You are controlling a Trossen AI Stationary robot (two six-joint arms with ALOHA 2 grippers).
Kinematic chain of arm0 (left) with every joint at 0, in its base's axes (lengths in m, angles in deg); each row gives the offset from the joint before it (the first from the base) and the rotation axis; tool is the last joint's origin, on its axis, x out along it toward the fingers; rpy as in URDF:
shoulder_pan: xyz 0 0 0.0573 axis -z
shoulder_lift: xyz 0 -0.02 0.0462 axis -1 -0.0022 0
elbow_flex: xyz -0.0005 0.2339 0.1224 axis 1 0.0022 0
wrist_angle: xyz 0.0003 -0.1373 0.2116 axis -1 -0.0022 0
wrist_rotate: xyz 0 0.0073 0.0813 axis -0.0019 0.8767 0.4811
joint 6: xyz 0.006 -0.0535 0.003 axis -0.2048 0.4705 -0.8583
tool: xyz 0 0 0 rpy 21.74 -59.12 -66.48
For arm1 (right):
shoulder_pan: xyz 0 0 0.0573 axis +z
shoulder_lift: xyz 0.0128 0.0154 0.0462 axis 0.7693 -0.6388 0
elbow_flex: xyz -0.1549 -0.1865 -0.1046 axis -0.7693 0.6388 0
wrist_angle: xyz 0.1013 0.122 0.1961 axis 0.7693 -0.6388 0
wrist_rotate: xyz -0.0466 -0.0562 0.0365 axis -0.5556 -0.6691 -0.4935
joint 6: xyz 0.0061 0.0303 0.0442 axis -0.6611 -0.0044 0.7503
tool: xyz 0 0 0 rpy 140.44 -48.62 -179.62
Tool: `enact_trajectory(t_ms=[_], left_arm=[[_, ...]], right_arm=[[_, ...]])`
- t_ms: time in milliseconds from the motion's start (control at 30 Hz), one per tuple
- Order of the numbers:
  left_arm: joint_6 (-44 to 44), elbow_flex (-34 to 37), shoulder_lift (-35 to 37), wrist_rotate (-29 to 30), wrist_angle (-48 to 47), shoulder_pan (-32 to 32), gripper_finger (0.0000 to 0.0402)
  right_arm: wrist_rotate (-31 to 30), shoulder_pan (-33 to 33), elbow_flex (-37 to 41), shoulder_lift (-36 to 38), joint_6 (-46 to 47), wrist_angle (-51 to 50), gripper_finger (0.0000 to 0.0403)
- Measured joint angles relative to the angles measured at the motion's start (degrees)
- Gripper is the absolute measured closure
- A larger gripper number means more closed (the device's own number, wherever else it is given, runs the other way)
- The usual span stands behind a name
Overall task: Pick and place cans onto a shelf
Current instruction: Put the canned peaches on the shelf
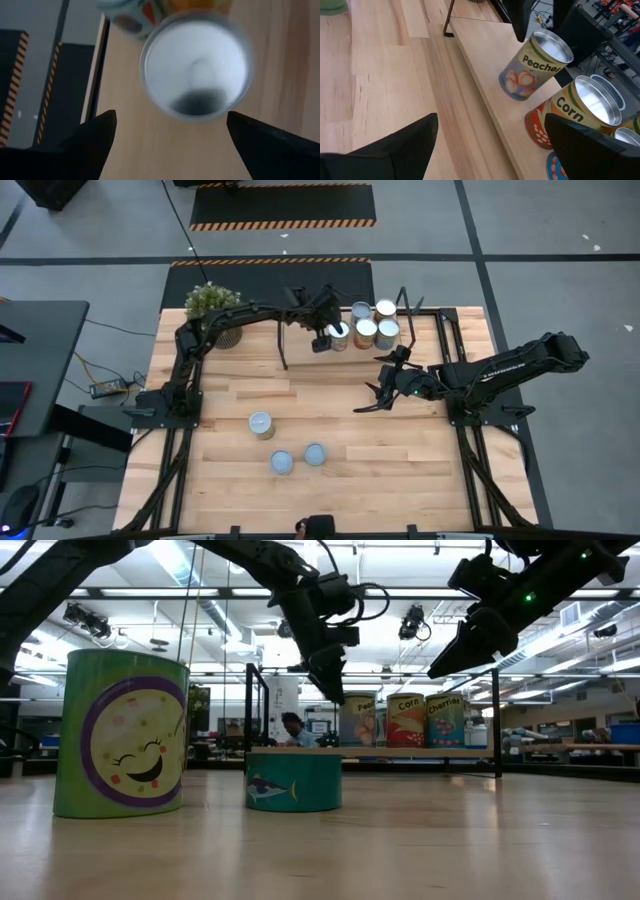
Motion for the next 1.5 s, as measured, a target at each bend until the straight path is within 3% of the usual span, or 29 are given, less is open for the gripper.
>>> enact_trajectory(t_ms=[233,800,967,1200,1500], left_arm=[[0.5,0.0,-0.2,0.1,5.5,0.5,0.0017],[-2.6,0.0,-0.2,7.8,10.8,0.2,0.0017],[-0.3,0.0,-0.3,-0.6,10.1,0.3,0.0017],[-0.6,0.0,-1.6,0.5,12.4,0.6,0.0017],[-5.7,0.0,-3.4,10.4,16.4,0.9,0.0017]], right_arm=[[0.0,0.0,0.0,0.0,0.0,0.0,0.0029],[0.0,0.0,0.0,0.0,0.1,0.0,0.0029],[0.0,0.0,0.0,0.0,0.1,0.0,0.0029],[0.0,0.0,0.0,0.0,0.1,0.4,0.0029],[0.3,0.2,0.0,0.0,-0.2,0.9,0.0029]])
